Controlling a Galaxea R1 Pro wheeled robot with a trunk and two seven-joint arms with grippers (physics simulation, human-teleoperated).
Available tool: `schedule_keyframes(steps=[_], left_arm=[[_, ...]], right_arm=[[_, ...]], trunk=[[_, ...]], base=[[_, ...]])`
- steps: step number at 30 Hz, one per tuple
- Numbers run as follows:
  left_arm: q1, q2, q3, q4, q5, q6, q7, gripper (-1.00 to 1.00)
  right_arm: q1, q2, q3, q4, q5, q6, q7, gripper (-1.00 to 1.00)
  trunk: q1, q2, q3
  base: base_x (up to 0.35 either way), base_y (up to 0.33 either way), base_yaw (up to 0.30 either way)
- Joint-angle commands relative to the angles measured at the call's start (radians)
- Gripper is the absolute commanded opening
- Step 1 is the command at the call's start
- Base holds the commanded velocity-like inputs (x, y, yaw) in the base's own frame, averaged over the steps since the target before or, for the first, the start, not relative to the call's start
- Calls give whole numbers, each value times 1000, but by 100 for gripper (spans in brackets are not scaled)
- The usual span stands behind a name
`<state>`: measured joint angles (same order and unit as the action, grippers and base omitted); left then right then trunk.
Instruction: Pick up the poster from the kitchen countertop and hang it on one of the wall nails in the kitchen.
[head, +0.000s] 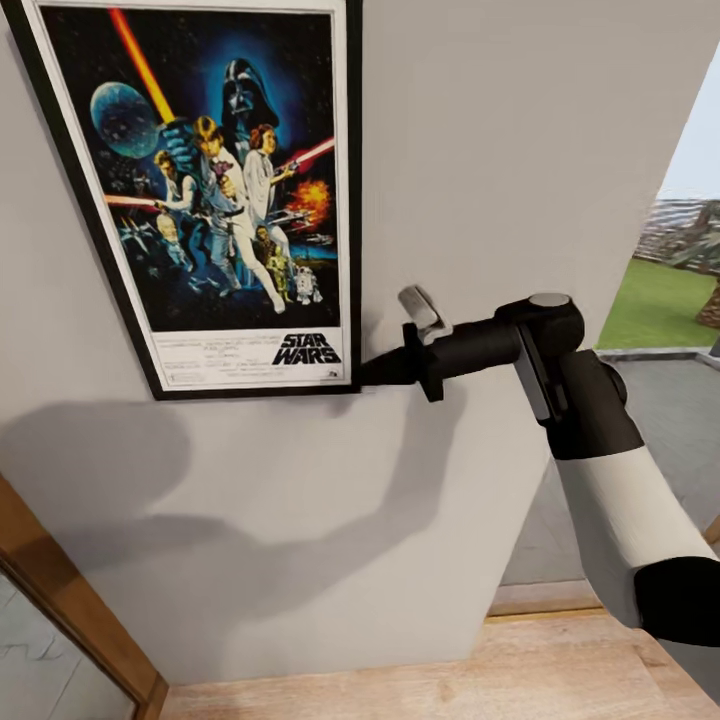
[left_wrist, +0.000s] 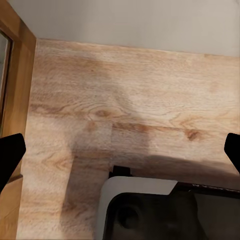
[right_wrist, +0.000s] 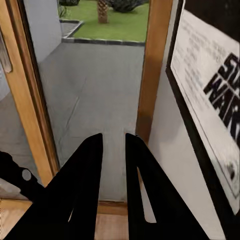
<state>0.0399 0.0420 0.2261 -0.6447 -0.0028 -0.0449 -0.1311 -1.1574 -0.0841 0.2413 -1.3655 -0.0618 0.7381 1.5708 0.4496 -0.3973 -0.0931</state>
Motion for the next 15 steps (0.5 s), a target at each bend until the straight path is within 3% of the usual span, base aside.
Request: schedule_keyframes(steps=[1,15], left_arm=[[0,-1,4,-1,0,-1,-7,100],[0,-1,4,-1,0,-1,-7,100]], right_arm=[[-2,0,-22,0,-64,248,-270,100],[-2,0,-22,2,-63,250,-270,100]], trunk=[[0,-3,-2],[0,-3,-2]], base=[[41,0,0],[6,0,0]])
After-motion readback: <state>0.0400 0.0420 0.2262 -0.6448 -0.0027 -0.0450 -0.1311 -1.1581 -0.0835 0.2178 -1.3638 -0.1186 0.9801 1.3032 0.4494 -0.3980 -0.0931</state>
